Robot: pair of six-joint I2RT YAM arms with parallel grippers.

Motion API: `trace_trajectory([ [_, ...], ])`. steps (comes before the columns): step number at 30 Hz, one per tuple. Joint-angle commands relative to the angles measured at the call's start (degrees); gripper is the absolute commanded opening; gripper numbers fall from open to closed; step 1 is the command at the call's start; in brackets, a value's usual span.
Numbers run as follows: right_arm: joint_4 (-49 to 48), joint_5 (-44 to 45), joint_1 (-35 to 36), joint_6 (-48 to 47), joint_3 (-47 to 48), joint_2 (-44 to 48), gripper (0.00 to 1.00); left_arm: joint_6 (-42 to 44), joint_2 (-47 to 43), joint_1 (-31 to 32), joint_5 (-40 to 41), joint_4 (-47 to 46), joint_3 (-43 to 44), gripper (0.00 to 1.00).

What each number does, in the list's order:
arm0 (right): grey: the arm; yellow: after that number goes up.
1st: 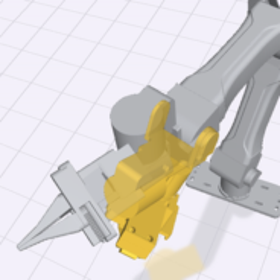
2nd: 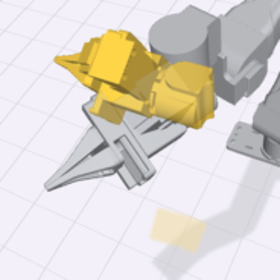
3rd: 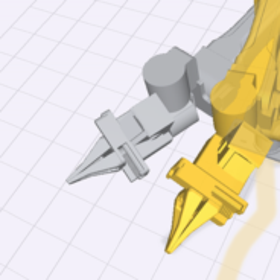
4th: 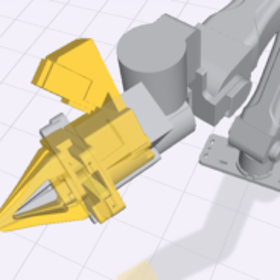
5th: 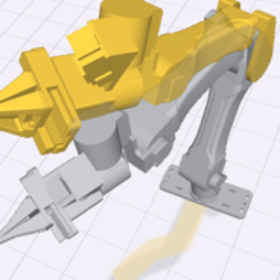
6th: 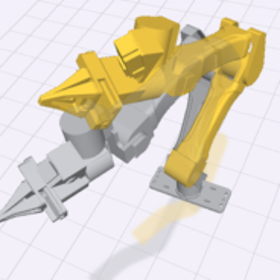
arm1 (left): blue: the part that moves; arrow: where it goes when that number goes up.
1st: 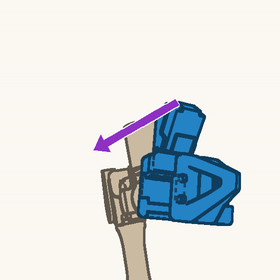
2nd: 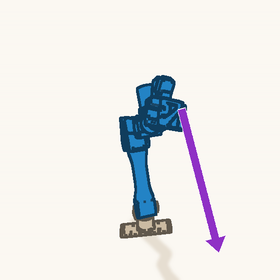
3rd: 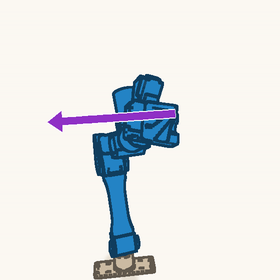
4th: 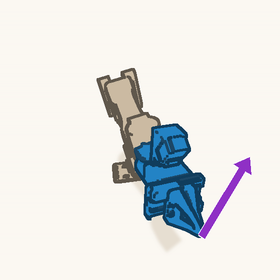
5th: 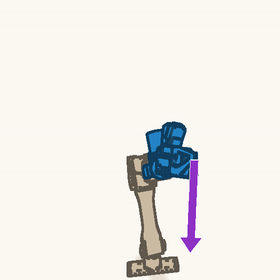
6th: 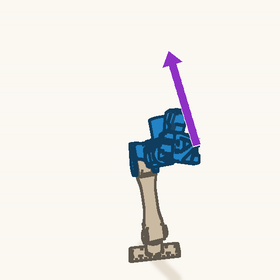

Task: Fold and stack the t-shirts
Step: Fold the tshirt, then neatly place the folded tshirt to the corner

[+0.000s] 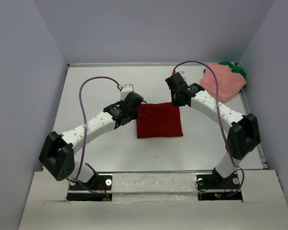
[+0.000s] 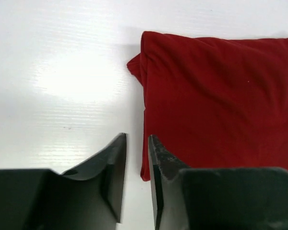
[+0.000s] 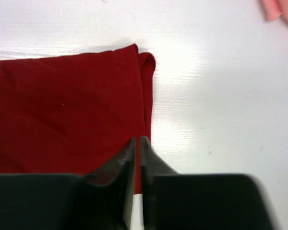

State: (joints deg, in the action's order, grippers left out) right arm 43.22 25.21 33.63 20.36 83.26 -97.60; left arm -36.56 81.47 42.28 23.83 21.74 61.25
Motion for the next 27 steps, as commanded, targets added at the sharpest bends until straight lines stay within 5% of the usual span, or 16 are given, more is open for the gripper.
trace_trajectory([
  [1, 3.0, 3.4, 0.6, -1.6, 0.9, 5.9, 0.34, 0.1, -2.6, -0.2, 4.0, 2.0, -1.6, 0.5],
  [3, 2.8, 3.8, 0.6, -1.3, -0.8, 7.9, 0.76, 0.6, -3.4, -0.7, 0.7, 0.3, -3.4, 0.56],
  [4, 2.9, 4.1, 0.6, -0.9, -1.8, 8.9, 0.8, 1.0, -3.9, -1.2, -1.3, -0.9, -4.5, 0.58],
  [11, 0.7, -0.9, 0.6, 0.1, -11.3, 22.8, 0.8, 0.9, -7.9, -12.5, -26.3, -18.6, -19.4, 0.61],
  [27, 3.0, -1.6, 0.6, -0.7, -14.8, 31.2, 0.77, -13.9, 1.0, -22.8, -56.6, -57.2, -31.7, 0.72],
])
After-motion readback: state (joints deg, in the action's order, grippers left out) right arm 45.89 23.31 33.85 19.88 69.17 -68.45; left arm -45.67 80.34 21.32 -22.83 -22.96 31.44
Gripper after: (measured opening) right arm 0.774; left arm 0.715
